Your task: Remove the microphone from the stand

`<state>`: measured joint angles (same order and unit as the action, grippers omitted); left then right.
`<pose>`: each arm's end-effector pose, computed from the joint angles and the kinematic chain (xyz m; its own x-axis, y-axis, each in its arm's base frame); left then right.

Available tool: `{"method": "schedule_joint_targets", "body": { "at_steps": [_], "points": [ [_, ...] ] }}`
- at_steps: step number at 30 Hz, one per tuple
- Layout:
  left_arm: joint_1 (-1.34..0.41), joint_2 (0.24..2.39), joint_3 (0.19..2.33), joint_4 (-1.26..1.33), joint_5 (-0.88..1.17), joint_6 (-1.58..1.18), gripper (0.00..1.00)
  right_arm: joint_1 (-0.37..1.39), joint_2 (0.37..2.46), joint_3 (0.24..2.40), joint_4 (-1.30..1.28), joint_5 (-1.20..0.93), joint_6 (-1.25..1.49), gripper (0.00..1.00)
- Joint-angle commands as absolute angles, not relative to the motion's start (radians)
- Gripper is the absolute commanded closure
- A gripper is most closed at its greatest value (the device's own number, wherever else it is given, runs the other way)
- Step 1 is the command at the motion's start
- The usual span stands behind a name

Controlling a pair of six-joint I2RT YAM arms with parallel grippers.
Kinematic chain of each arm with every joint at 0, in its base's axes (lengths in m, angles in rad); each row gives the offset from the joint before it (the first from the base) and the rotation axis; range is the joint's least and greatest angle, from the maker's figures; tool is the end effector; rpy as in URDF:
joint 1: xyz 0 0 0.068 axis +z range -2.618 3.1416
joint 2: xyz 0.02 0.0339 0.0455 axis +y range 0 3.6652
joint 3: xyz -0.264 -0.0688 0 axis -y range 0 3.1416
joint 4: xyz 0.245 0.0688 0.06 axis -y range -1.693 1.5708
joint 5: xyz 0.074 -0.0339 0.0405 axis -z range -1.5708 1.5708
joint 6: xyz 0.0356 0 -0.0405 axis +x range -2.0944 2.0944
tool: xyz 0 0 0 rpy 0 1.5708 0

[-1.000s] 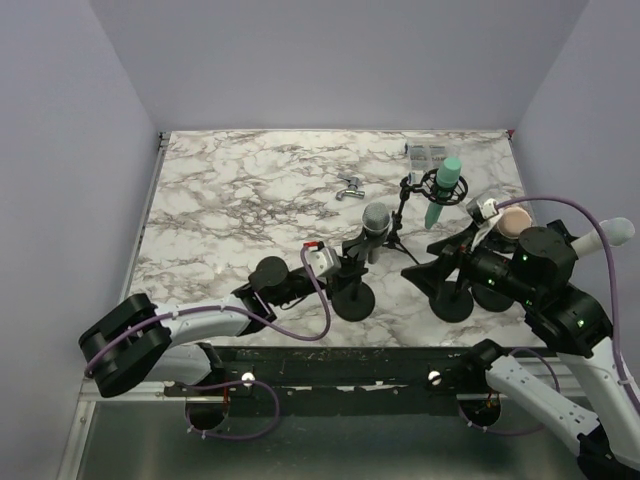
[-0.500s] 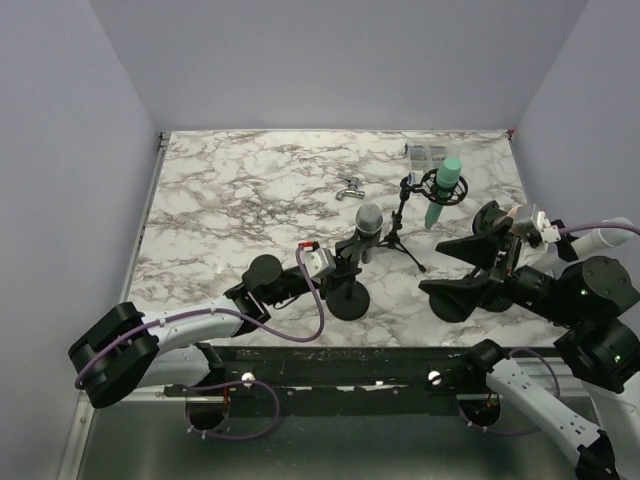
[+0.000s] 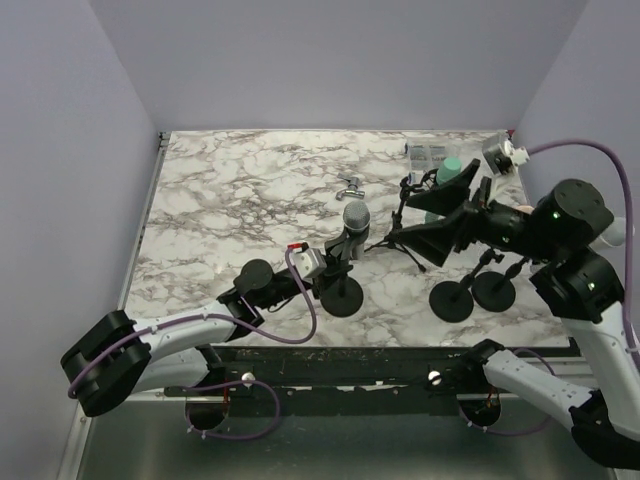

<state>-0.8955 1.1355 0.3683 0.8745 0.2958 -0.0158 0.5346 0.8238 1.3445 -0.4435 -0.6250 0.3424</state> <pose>0.1383 -0.1892 0.2376 0.0523 -0.0894 -0.9946 0.9287 0.3704 0.0155 0.0977 0.0821 0.4891 -0.2447 0.1715 -0.9543 -0.8843 0.3641 0.2922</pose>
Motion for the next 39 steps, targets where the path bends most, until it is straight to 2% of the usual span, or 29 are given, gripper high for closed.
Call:
{"method": "schedule_joint_targets", "body": {
  "at_steps": [1, 11, 21, 28, 29, 30, 33, 36, 39],
  "points": [
    [-0.878, 1.093, 0.319, 0.743, 0.215, 0.015, 1.0, 0.529, 0.918, 1.438, -0.44, -0.564, 0.359, 0.0],
    [-0.858, 1.016, 0.281, 0.648, 0.074, 0.005, 1.0, 0.552, 1.106, 1.552, -0.433, -0.471, 0.363, 0.0],
    [-0.824, 0.937, 0.248, 0.594, 0.054, -0.051, 1.0, 0.854, 1.304, 1.704, -0.566, -0.031, 0.225, 0.0],
    [-0.824, 0.943, 0.283, 0.543, 0.008, -0.096, 0.99, 0.913, 1.311, 1.667, -0.538, 0.086, 0.173, 0.0],
    [-0.824, 0.939, 0.287, 0.534, 0.008, -0.107, 0.89, 0.924, 1.302, 1.649, -0.517, 0.104, 0.159, 0.0],
    [-0.824, 0.933, 0.293, 0.523, 0.008, -0.12, 0.75, 0.933, 1.289, 1.633, -0.496, 0.119, 0.147, 0.0],
    [-0.825, 0.899, 0.289, 0.52, 0.02, -0.153, 0.44, 0.956, 1.263, 1.592, -0.446, 0.151, 0.112, 0.0],
    [-0.824, 0.848, 0.287, 0.506, 0.041, -0.177, 0.27, 0.976, 1.264, 1.581, -0.436, 0.188, 0.087, 0.0],
    [-0.824, 0.78, 0.29, 0.468, 0.057, -0.211, 0.06, 0.994, 1.265, 1.572, -0.429, 0.205, 0.075, 0.0]
  ]
}}
